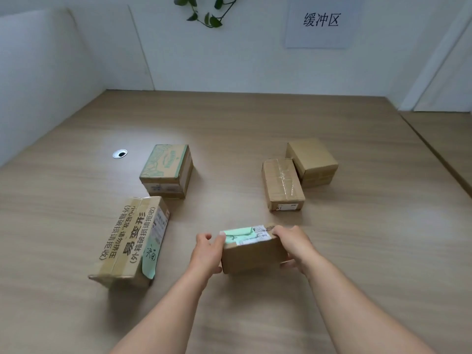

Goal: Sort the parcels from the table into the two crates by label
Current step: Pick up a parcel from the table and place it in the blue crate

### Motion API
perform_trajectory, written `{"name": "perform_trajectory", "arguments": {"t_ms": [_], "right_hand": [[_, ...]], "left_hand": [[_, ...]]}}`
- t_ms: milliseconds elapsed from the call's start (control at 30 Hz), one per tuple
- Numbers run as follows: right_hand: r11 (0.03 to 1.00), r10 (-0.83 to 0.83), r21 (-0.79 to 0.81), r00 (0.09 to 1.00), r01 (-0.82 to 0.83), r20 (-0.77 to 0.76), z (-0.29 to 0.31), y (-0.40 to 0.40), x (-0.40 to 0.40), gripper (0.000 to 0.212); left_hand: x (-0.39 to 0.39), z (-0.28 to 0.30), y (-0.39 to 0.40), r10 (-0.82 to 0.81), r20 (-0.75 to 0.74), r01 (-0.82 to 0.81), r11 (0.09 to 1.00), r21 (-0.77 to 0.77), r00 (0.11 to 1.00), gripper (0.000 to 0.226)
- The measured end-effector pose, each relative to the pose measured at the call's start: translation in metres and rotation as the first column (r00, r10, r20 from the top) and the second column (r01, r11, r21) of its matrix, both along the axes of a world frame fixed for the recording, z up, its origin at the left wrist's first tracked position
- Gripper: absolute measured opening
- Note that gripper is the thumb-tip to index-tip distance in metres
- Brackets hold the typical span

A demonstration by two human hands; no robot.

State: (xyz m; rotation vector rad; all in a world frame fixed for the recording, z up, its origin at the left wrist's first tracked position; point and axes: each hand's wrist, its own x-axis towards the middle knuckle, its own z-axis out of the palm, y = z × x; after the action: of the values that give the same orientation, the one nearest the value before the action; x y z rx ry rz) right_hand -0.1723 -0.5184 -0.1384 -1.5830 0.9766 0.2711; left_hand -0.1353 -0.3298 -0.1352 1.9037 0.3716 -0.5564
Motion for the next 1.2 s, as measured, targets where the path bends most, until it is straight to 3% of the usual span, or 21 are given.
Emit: {"name": "perform_trajectory", "arguments": {"t_ms": [67, 167, 233, 400, 633, 733, 833, 967, 1067, 1200], "right_hand": [[0.997, -0.005, 0.080, 1.000, 0.003, 0.025, -0.007, 0.000, -0.004, 0.053], [0.984, -0.026, 0.175, 0.993, 0.005, 0.116, -0.009, 0.000, -0.011, 0.022], [0.978, 0.001, 0.204, 0.983, -0.039, 0.183, -0.008, -0.003, -0.012, 0.015], [0.977, 0.087, 0.162, 0.956, -0.137, 0.281, 0.005, -0.005, -0.015, 0.014], [0.966, 0.156, 0.134, 0.911, -0.222, 0.383, 0.022, -0.008, -0.014, 0.005], [0.957, 0.127, 0.183, 0.891, -0.226, 0.437, 0.023, -0.007, -0.013, 0.027], [0.946, 0.125, 0.217, 0.891, -0.239, 0.436, 0.027, -0.007, -0.015, 0.035], [0.909, 0.156, 0.288, 0.886, -0.302, 0.438, 0.029, -0.006, -0.019, 0.041], [0.872, 0.159, 0.348, 0.871, -0.344, 0.464, 0.031, -0.001, -0.018, 0.048], [0.826, 0.313, 0.290, 0.821, -0.484, 0.477, 0.033, 0.011, -0.022, 0.047]], "left_hand": [[-0.009, -0.002, 0.002, -0.026, -0.034, 0.026, 1.000, -0.013, 0.999, 0.047], [-0.018, -0.002, 0.005, -0.011, -0.020, 0.010, 0.999, -0.045, 1.000, 0.055], [-0.020, 0.000, 0.008, 0.012, 0.017, -0.011, 0.997, -0.076, 1.000, 0.060], [-0.021, 0.008, 0.014, -0.055, 0.074, 0.060, 0.996, -0.072, 0.996, 0.088], [-0.028, 0.022, 0.004, -0.308, 0.116, 0.309, 0.951, 0.012, 0.944, 0.076], [-0.031, 0.026, -0.001, -0.298, 0.152, 0.289, 0.954, 0.074, 0.943, 0.067], [-0.036, 0.033, 0.002, -0.242, 0.040, 0.245, 0.961, -0.130, 0.969, 0.069], [-0.044, 0.041, 0.012, -0.368, -0.077, 0.319, 0.879, -0.355, 0.927, 0.064], [-0.048, 0.039, 0.014, -0.233, -0.058, 0.190, 0.894, -0.405, 0.971, 0.075], [-0.055, 0.038, 0.024, 0.137, 0.089, -0.085, 0.896, -0.435, 0.987, 0.061]]}}
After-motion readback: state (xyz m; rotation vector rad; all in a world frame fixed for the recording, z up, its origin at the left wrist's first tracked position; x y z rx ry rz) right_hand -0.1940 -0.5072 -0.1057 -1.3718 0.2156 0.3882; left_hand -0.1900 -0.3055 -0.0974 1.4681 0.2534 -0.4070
